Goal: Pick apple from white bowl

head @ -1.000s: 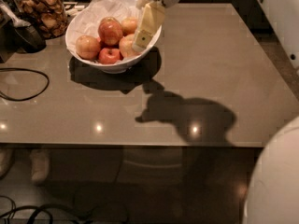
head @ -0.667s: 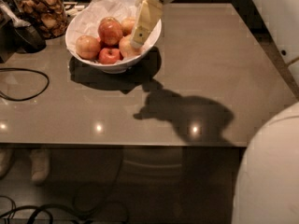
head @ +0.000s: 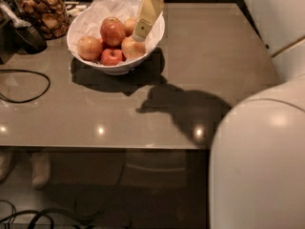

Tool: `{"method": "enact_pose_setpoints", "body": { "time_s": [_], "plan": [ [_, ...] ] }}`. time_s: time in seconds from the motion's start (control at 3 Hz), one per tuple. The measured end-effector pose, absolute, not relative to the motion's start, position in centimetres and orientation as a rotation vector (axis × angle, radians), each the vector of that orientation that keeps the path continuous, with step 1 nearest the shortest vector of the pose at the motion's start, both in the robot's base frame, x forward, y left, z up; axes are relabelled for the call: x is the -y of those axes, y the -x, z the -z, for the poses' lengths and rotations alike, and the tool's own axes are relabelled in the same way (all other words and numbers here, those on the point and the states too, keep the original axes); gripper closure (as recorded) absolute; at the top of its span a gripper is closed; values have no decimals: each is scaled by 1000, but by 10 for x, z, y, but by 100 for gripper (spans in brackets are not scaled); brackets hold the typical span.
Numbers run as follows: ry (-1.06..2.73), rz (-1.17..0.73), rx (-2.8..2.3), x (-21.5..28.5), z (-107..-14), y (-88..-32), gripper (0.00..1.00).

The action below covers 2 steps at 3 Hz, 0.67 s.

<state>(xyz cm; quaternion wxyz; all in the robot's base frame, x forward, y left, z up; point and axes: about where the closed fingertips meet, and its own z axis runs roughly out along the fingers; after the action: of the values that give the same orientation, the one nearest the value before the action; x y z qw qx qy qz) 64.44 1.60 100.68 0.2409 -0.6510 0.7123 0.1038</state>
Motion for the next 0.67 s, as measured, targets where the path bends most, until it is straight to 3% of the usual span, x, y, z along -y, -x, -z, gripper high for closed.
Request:
{"method": "enact_pose_setpoints", "body": {
  "time_s": [0.67],
  "plan": [
    [1718, -275, -2071, -8, -969, -693, 14]
  ]
}}
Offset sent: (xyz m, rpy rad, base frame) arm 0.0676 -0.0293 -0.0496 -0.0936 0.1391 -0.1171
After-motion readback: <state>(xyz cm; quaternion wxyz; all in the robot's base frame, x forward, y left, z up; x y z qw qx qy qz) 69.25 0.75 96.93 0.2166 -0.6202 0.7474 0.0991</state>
